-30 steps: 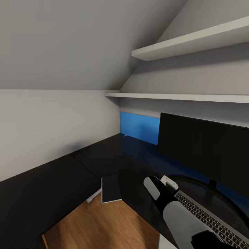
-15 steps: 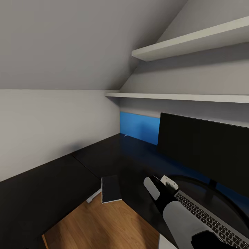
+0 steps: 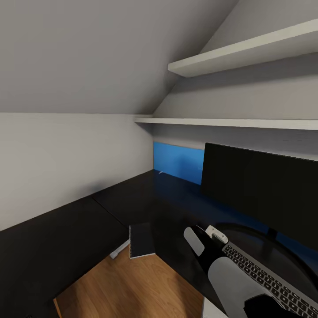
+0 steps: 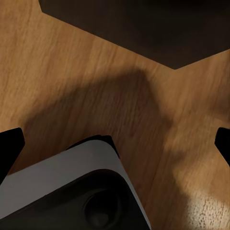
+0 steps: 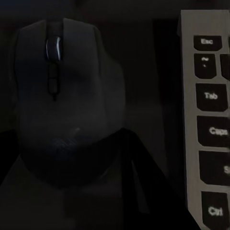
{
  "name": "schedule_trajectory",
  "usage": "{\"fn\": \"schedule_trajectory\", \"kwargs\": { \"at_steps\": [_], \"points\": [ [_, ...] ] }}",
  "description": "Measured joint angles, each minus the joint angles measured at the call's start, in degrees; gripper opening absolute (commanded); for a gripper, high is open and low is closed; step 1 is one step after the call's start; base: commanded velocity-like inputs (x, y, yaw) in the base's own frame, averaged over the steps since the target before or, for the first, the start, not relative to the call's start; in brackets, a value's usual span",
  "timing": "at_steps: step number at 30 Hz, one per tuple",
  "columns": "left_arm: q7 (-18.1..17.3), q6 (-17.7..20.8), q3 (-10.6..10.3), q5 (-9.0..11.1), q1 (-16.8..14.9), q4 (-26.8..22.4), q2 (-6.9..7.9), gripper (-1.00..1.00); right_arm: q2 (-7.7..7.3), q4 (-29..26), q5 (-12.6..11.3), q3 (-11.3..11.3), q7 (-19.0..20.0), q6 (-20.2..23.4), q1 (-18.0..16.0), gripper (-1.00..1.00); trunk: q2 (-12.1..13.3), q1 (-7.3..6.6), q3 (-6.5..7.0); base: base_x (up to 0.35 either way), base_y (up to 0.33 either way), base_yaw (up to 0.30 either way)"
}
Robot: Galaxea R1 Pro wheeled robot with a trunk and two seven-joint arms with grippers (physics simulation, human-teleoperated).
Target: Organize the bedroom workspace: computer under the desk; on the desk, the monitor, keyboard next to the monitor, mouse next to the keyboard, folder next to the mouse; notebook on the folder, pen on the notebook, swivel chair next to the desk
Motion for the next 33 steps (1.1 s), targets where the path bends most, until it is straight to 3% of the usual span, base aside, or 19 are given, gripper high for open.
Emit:
{"fn": "schedule_trajectory", "kwargs": {
  "at_steps": [9, 33],
  "points": [
    [0.02, 0.01, 0.00, -0.04, 0.01, -0.03, -0.01, 1.00, 0.00, 0.10, -0.02, -0.03, -0.06, 0.04, 0.00, -1.00, -2.79, 1.53, -1.25, 0.000, 0.000, 0.000],
    [-0.10, 0.01, 0.01, 0.08, -0.01, -0.03, 0.06, 1.00, 0.00, 0.11, -0.01, -0.06, -0.46, -0.04, -0.01, -1.00, -3.61, 1.98, -1.62, 0.000, 0.000, 0.000]
  ]
}}
